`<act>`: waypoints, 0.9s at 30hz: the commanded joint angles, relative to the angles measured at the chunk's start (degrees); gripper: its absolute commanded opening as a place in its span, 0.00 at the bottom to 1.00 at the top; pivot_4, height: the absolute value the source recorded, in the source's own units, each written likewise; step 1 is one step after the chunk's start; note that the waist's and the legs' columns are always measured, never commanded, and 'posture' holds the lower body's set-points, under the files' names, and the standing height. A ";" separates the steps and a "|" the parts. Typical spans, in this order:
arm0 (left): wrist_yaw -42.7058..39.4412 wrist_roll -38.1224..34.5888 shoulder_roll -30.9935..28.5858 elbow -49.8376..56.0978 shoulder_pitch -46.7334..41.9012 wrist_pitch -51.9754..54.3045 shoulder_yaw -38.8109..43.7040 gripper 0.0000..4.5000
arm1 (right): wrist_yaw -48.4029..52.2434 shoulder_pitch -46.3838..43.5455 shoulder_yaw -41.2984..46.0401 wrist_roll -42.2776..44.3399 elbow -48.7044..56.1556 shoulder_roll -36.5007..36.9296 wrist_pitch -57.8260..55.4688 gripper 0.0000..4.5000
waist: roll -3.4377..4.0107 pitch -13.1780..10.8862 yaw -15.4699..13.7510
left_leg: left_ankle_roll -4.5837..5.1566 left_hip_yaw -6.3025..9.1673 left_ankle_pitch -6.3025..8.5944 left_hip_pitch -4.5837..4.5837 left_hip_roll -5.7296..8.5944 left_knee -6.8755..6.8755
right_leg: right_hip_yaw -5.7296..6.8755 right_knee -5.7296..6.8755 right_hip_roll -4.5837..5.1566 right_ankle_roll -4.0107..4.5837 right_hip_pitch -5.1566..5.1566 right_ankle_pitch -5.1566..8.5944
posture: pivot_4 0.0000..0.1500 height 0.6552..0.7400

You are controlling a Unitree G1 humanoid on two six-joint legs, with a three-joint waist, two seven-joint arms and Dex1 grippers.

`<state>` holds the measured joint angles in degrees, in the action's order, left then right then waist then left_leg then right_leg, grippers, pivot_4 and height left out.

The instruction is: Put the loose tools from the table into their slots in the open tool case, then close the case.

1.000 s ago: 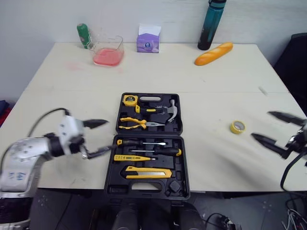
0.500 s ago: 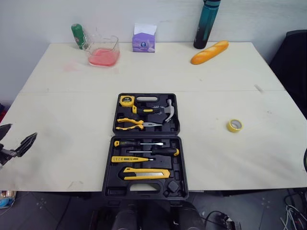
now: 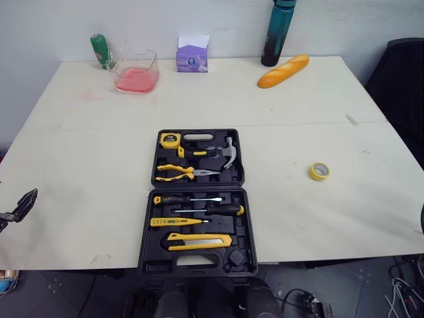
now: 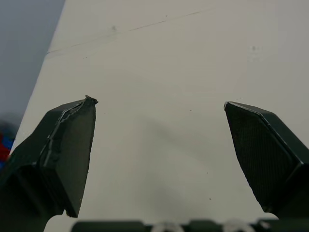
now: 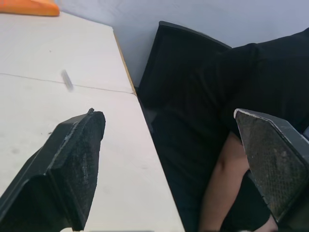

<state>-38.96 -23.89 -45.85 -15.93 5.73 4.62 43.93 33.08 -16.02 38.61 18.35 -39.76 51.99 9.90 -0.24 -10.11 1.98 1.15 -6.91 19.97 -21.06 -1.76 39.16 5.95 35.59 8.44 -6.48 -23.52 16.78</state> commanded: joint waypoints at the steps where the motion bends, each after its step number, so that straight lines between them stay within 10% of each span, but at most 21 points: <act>1: -2.29 -3.37 0.50 9.55 0.64 0.69 -0.41 0.99 | 6.75 -3.07 -1.14 5.94 5.61 0.60 -5.63 1.00 | 0.00 0.00 -0.01 | 0.00 0.00 0.00 -0.01 0.00 0.00 | -0.01 0.02 0.00 0.00 0.00 0.00 | 1.00 1.00; 14: -14.07 -15.53 -2.55 33.23 -4.49 11.87 -12.41 0.99 | 24.17 -13.56 -22.32 6.00 19.12 12.63 -39.67 1.00 | 0.20 -0.09 -0.33 | 0.03 0.03 -0.04 -0.03 0.02 0.01 | 0.01 0.04 -0.08 -0.01 0.00 -0.01 | 1.00 1.00; 27: -12.35 -19.74 -2.81 45.10 -14.16 23.82 -26.15 0.99 | 46.85 -33.49 -50.39 -10.98 10.21 13.92 -41.29 1.00 | 0.23 -0.13 -0.48 | -0.01 0.01 -0.05 -0.22 0.01 0.03 | 0.02 -0.04 -0.45 -0.02 -0.12 -0.01 | 1.00 1.00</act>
<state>-51.75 -41.27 -48.75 26.64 -6.93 27.40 18.49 76.57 -47.62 -10.02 10.02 -28.60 65.35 -32.77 0.00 -10.24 1.50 1.14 -6.90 19.92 -21.27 -1.74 39.21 5.96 35.55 7.99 -6.49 -23.64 16.77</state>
